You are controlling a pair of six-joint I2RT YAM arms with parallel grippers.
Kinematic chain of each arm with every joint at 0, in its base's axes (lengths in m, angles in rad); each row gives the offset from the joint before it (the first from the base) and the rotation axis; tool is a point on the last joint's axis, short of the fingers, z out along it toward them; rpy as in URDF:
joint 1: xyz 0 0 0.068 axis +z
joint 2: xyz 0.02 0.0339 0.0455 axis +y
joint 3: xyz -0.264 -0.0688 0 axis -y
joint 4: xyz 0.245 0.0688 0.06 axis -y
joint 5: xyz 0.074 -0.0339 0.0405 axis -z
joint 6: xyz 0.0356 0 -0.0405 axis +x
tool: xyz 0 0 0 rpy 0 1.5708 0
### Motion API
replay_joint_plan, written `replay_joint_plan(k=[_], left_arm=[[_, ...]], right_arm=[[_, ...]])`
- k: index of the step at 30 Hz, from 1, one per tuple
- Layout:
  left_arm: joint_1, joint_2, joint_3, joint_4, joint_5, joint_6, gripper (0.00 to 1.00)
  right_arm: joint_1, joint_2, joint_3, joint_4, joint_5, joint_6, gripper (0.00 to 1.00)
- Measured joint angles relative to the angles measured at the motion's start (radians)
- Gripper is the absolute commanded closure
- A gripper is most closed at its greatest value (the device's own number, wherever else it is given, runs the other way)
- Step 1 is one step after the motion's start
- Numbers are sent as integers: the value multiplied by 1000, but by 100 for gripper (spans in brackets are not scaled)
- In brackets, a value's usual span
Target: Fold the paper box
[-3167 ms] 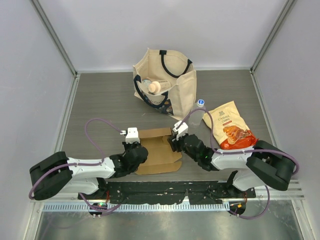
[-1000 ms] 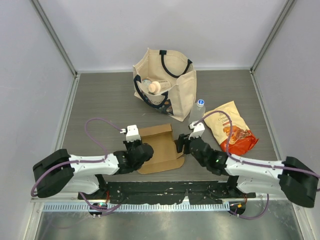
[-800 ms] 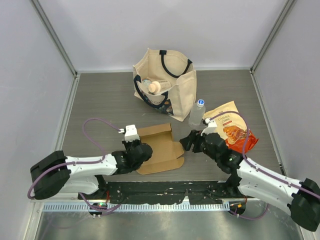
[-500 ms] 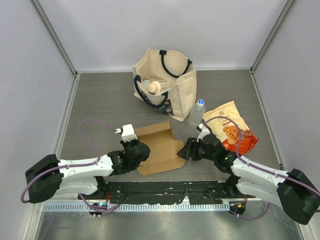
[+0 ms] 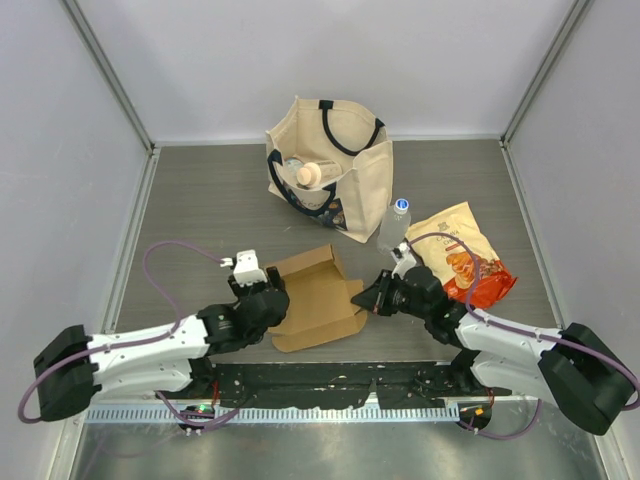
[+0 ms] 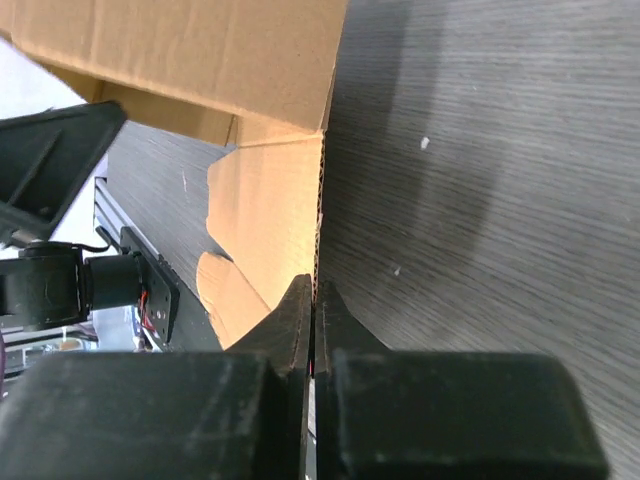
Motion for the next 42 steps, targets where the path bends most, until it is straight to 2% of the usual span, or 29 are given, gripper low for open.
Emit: replay_joint_plan(k=[2,4,5,6,8,12,14,16,20,24,28,31,32,34,35,36,37,38,39,40,42], left_arm=[[0,-79,0,-60,51,-8,31],[0,-168,9,-140,124,-23,25],[0,-207,17,-180,156,-27,25],[0,-257,32,-231,200,-34,30],[0,-359,76,-316,290,-44,31],[0,-449,188,-356,481,5,32],[-6,-366,279,-375,565,63,30],[-50,-190,413,-408,592,156,25],[-289,146,603,-433,473,381,19],[-463,377,625,-437,343,670,19],[-482,477,601,-401,256,874,23],[-472,504,575,-351,187,985,33],[-468,507,569,-335,166,1012,43],[-454,512,561,-303,140,1054,53],[-448,515,561,-296,135,1063,65],[-439,519,561,-288,131,1075,72],[-431,524,561,-282,131,1079,80],[-425,528,562,-281,131,1083,93],[-419,533,562,-282,132,1088,95],[-413,539,563,-285,135,1085,97],[-402,543,573,-308,148,1070,100]], right_arm=[[0,5,6,-19,10,23,99],[0,5,22,-53,18,42,99],[0,5,36,-78,22,53,99],[0,4,51,-104,28,63,99],[0,3,84,-155,41,90,99],[0,-4,127,-248,68,167,99],[-2,-4,141,-286,74,214,99],[-4,-2,151,-313,74,253,99],[-14,29,194,-360,63,305,99],[-24,42,225,-366,41,335,99],[-28,34,241,-370,31,355,99],[-28,20,245,-373,19,365,99],[-28,16,245,-375,16,368,99],[-28,6,245,-378,10,373,99],[-28,1,245,-380,7,375,99],[-28,-6,245,-382,4,376,96],[-28,-13,245,-383,-1,378,81],[-28,-19,245,-383,-3,378,68],[-28,-27,245,-383,-8,375,51],[-29,-37,245,-383,-12,365,14],[-36,-61,245,-387,-18,322,14]])
